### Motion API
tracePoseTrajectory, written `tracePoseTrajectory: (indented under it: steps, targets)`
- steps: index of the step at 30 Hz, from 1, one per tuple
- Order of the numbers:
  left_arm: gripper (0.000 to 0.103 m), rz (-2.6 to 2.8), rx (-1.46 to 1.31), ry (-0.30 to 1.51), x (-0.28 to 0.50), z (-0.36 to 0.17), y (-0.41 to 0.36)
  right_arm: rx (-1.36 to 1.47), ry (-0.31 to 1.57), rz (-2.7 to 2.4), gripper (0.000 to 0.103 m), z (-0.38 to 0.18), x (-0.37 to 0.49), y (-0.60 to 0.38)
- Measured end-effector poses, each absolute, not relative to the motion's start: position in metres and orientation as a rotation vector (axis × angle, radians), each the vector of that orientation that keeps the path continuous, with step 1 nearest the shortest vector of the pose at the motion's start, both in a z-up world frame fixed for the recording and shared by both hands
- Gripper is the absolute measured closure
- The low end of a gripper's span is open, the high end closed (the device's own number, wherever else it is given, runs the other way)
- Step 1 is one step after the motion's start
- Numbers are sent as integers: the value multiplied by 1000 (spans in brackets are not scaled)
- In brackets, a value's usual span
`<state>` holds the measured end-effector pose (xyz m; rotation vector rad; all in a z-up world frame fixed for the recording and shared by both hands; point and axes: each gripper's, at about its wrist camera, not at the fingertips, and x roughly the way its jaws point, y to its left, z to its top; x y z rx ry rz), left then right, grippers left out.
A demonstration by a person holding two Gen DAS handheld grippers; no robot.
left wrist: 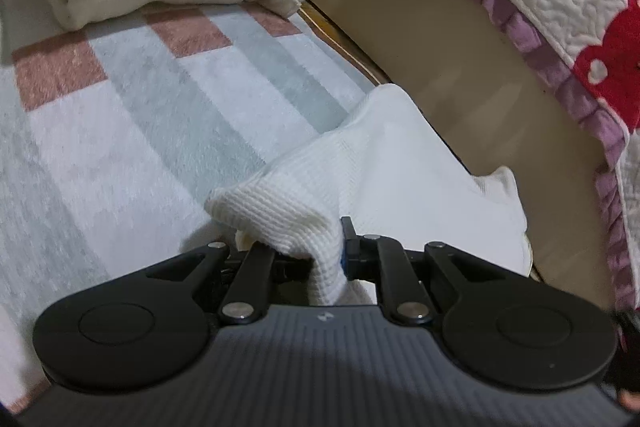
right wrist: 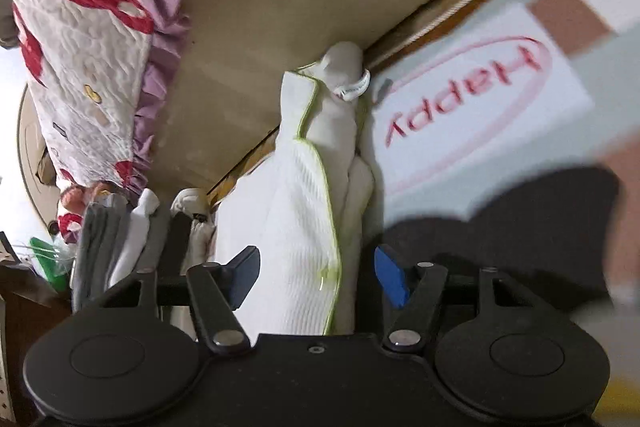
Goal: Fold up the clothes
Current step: 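Lift the folded white garment with both grippers and carry it toward the clothes stack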
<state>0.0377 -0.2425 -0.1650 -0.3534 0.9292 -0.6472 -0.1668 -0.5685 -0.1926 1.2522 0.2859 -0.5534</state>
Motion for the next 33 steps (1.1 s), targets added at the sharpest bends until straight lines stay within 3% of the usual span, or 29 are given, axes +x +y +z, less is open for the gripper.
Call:
tracePoseTrajectory:
  steps: [9, 11, 13, 17, 19, 20, 21, 22, 23, 29, 33]
  targets:
    - [90, -670, -285, 969, 47, -167, -249, 1196, 275, -539, 33, -219, -118, -612]
    - [87, -669, -288, 970, 49, -170, -249, 1159, 294, -531, 31, -218, -106, -620]
    - [76, -667, -292, 961, 50, -175, -249, 1122, 314, -523, 30, -216, -95, -628]
    - [70, -684, -284, 933, 50, -180, -252, 1047, 352, -506, 29, -213, -72, -644]
    - [69, -686, -266, 905, 47, -181, -256, 937, 412, -500, 49, -206, -56, -643]
    - [70, -685, -251, 889, 45, -180, -259, 831, 462, -503, 70, -200, -47, -637]
    - [72, -685, -220, 867, 41, -178, -262, 723, 480, -514, 76, -190, -43, -626]
    - [77, -686, -187, 844, 37, -176, -265, 616, 495, -524, 77, -180, -40, -614]
    - [90, -690, -157, 814, 33, -172, -266, 557, 476, -530, 79, -168, -42, -601]
    - [93, -692, -74, 665, 7, -134, -267, 403, 423, -617, 80, -127, -48, -565]
    - [93, -663, -71, 742, 16, -147, -272, 479, 517, -710, 79, -143, -37, -575]
